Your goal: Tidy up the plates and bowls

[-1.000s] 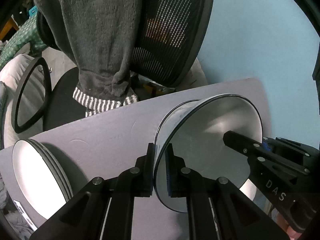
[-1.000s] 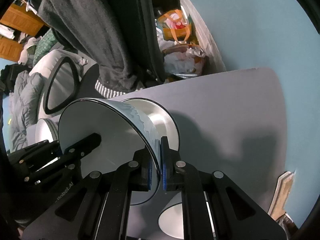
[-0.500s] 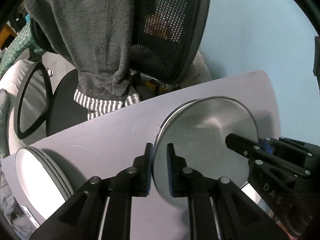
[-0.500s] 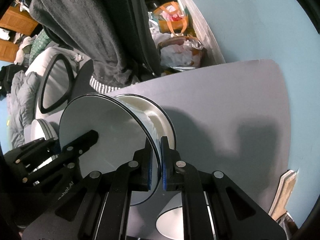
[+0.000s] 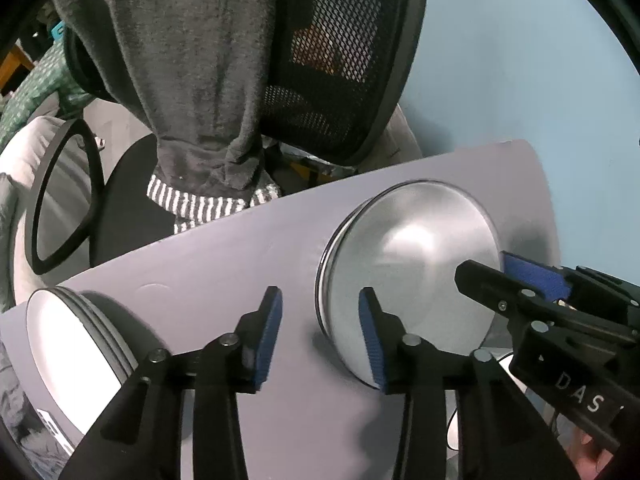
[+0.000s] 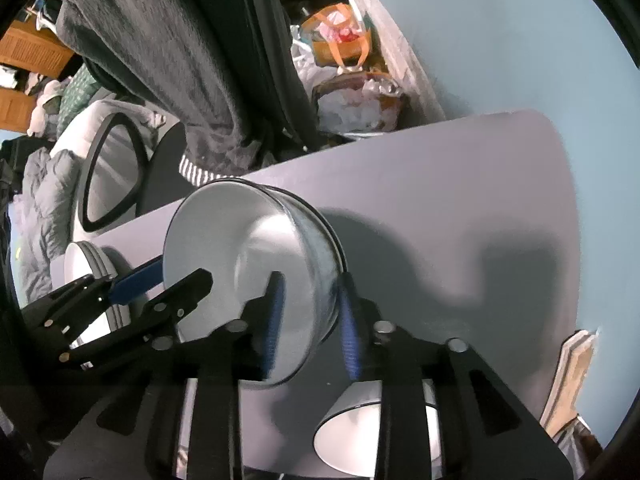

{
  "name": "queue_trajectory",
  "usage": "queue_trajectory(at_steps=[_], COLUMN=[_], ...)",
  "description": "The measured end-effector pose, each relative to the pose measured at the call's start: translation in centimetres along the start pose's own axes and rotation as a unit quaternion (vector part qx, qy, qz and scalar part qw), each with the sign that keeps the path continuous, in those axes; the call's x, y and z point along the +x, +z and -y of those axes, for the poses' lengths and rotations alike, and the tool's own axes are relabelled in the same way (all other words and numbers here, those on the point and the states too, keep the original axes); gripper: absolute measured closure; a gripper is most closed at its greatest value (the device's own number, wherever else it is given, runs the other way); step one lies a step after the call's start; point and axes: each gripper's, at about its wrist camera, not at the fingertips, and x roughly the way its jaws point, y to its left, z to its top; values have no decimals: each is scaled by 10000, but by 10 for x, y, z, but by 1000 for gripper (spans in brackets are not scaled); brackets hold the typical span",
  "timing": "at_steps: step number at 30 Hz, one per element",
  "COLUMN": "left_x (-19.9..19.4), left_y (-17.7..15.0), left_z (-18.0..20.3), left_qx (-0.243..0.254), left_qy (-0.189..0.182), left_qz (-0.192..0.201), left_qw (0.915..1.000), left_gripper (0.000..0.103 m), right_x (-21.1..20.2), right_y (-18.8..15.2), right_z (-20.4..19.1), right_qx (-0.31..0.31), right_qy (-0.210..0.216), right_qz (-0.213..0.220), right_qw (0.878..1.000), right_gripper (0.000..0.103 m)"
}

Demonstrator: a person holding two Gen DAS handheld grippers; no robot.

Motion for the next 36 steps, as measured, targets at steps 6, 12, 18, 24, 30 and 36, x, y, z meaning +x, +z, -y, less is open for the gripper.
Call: queue_trajectory(at_steps=[6, 12, 18, 24, 30, 36], left_x=[-19, -48, -80, -109, -137, -150], left_y=[-6, -19, -34, -49, -73, -94], left_z=[-5, -5, -9, -18, -24, -28], left_qx=[-98, 29, 71, -78, -51, 13], left_qy=[-39, -32, 8, -81, -166, -136], left_qz=[350, 818, 1207, 1486, 1828, 2010], left_qw=[9993, 9966, 9927, 9888, 9830, 9795], left_gripper=[50, 37, 33, 28, 26, 26], right_x=[-12, -35, -63, -84, -108, -132], right_y=[-1, -7, -15, -32, -53, -75], right_z=[-3, -4, -3, -9, -21, -29], right_qx=[-83, -70, -4, 33, -123, -135], right_qy=[-132, -230, -318, -413, -606, -652], right_qz=[232, 630, 986, 1251, 1548, 1831], right_qw=[9996, 9977, 9946, 9913, 9860, 9808], right_gripper=[58, 42, 40, 38, 37, 37])
